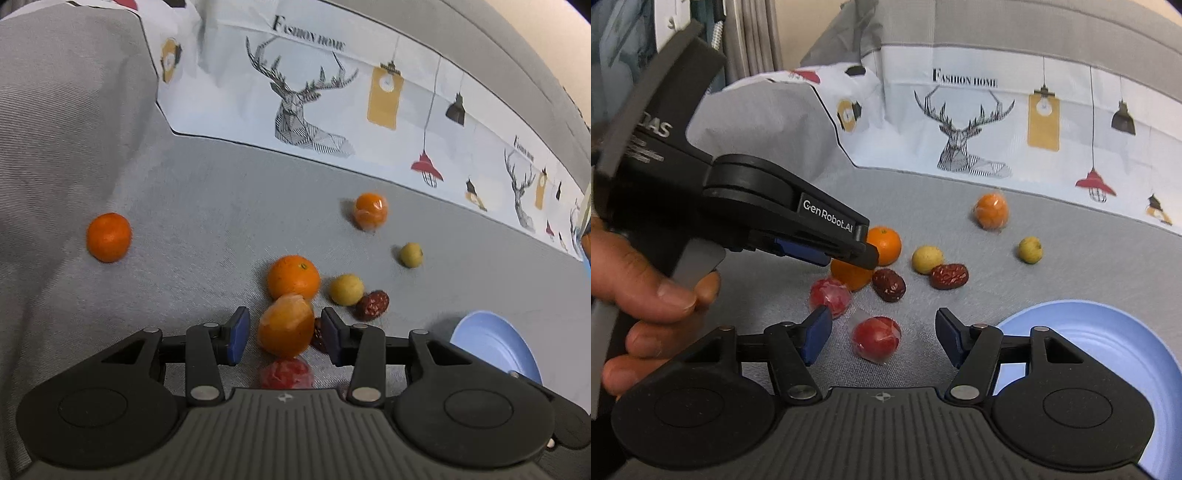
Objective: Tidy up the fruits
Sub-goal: 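Grasp an orange with the left tool while the right tool grasps a wrapped red fruit, then carry the orange and red fruit over the plate and open both tools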
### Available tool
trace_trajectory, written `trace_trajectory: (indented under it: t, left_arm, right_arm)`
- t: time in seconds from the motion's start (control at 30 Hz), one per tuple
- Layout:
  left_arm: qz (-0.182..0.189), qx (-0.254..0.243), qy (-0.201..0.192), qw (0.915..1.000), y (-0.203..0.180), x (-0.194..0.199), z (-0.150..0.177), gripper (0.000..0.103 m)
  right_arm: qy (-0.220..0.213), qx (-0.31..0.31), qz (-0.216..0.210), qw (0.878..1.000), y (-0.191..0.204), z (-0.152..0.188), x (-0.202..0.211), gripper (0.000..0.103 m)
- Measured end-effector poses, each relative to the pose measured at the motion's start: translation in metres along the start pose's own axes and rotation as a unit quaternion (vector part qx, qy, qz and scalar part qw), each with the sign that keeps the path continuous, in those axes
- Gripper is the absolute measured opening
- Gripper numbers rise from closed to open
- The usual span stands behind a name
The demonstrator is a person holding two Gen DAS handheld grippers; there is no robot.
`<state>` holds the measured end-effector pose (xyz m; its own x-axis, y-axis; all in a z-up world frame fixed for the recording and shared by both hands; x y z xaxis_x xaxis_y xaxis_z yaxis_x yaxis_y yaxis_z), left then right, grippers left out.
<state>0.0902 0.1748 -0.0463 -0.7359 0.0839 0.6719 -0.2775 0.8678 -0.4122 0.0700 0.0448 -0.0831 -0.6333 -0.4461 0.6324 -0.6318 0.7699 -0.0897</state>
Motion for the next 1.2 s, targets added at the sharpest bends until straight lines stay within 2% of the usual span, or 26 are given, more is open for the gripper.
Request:
trace_trajectory:
  t: [0.2,0.27,0.33,0.53,0.7,0.97,1.07,1.2]
  left_arm:
    - [-0.007,-0.006,0.014,0.9999,-0.001,-0.007,0.003,0.037]
    - [-0.005,-0.003,0.013,0.9999,0.0,-0.007,0.003,0.037]
    - [-0.004,-0.002,0.014,0.9999,0.0,-0.007,0.003,0.036]
    - [0.004,-0.027,-0.009,0.9996,-0.015,0.007,0.002,0.036]
    - [0.013,-0.07,-0.046,0.9964,-0.04,0.031,0.0,0.036]
    - [0.038,-0.101,-0.085,0.9905,-0.082,0.066,-0.01,0.036]
    - [0.047,-0.106,-0.089,0.9893,-0.096,0.073,-0.013,0.036]
    - [0.067,-0.065,-0.072,0.993,-0.11,0.072,-0.012,0.036]
  right_arm:
    - [0.021,0.015,-0.005,1.0,0.008,0.008,-0.012,0.061]
    - [0.032,0.019,-0.008,0.999,0.008,0.011,-0.015,0.045]
    - [0.037,0.022,-0.013,0.999,0.008,0.012,-0.017,0.034]
    - [0.025,0.019,-0.018,0.999,0.002,0.009,-0.005,0.032]
    - [-0.011,0.005,-0.019,1.0,-0.017,-0.011,0.034,0.032]
    - [-0.045,-0.04,0.019,0.998,-0.095,-0.053,0.098,0.032]
    - [-0.047,-0.04,0.046,0.997,-0.126,-0.045,0.104,0.032]
    - [0.003,-0.076,0.091,0.993,-0.165,-0.013,0.093,0.032]
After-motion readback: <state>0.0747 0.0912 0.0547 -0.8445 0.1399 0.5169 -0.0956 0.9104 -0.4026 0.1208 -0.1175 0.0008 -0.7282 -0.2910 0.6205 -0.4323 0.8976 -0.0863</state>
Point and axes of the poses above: each gripper's, at about its wrist camera, not at the fingertips, and x roughly against the way its jaws point, y to its left, z to its underside, the point moved 6 cm from there along -x, roughly the way its jaws point, and after that the axes turned 15 degrees about z, right-handed, at the moved point
